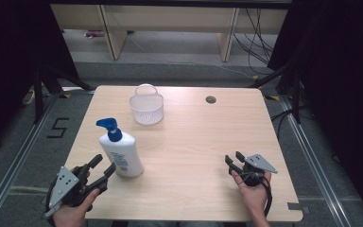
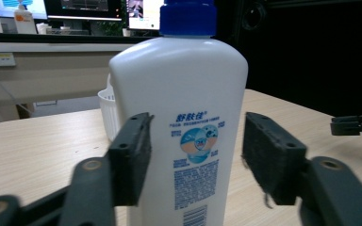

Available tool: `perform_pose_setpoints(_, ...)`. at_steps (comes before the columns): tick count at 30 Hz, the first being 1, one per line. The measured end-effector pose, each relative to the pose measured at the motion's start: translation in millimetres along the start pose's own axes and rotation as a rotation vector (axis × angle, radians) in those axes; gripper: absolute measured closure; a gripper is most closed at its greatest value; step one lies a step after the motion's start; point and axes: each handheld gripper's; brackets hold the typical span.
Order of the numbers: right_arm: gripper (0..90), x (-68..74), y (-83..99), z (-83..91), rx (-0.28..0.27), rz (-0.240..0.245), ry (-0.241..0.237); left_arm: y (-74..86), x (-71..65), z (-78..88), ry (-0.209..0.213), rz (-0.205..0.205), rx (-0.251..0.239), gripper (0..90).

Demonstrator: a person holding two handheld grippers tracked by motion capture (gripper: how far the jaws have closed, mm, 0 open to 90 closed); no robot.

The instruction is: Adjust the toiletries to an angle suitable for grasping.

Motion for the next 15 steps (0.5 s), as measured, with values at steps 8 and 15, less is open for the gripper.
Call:
perform_pose_setpoints(8, 48.4, -0.8, -0.1, -0.7, 0.022, 0.006, 0.026, -10.9, -2.2, -1.2, -0.042, -0.006, -0.045, 29.2)
perform_pose_setpoints(15, 48.3, 0.5, -0.4, -1.3, 0.031, -0.036, 0.008, -20.5, -4.2, -1.7, -0.052, -0.010, -0.056, 28.7)
Point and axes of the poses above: each handheld gripper's, and its own axes: z roughly backward along the jaws, y roughly out of its underside, x roughly to its left, and after that the axes turned 14 degrees about -y, right-handed
